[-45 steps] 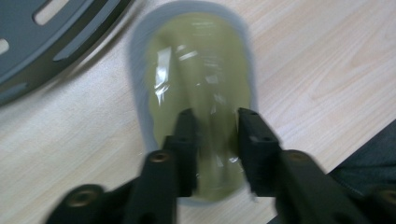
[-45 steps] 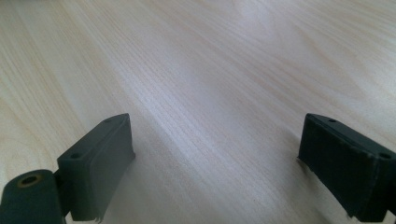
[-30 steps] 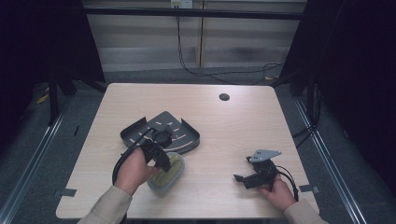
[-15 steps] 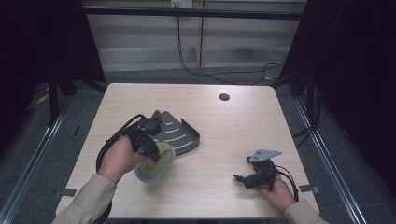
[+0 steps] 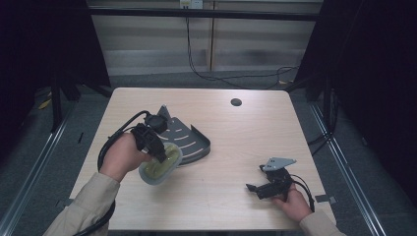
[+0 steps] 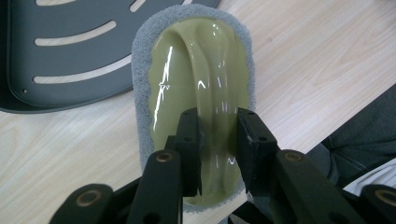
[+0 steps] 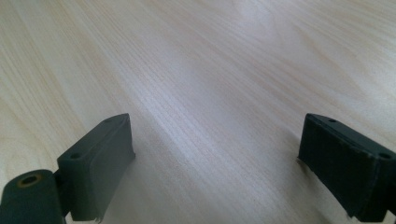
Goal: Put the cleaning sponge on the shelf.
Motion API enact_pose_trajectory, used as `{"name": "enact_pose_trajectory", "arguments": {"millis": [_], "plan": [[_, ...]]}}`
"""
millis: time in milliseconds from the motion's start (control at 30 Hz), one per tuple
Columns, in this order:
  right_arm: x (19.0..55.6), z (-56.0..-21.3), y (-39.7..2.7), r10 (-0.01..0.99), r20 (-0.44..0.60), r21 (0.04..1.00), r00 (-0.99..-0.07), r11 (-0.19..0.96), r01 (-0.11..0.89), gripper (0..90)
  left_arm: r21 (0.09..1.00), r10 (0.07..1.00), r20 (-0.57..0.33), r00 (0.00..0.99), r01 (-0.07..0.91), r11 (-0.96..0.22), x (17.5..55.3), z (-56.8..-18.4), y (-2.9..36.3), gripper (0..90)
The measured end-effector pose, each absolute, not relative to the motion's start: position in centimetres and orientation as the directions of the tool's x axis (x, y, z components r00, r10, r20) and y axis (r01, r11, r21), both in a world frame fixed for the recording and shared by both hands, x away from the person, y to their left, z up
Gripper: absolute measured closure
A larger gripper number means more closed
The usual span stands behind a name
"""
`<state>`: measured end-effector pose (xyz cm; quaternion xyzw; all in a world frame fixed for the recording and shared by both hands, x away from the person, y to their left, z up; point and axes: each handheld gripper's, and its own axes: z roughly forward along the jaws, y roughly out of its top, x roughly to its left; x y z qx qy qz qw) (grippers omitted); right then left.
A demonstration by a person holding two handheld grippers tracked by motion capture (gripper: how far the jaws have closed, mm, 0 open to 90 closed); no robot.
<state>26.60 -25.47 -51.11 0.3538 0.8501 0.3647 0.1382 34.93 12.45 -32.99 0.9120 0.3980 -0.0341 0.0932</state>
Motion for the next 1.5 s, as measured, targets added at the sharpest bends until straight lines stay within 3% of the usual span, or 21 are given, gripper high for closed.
{"name": "enact_pose_trajectory", "arguments": {"millis": [1500], "plan": [[26.6,-51.1,-25.5,0.703,0.023,0.718,-0.711,0.483,0.501,9.3,0.149,0.700,-0.105,0.707,0.707,-0.692,42.0,-33.5,13.9,72.0]]}}
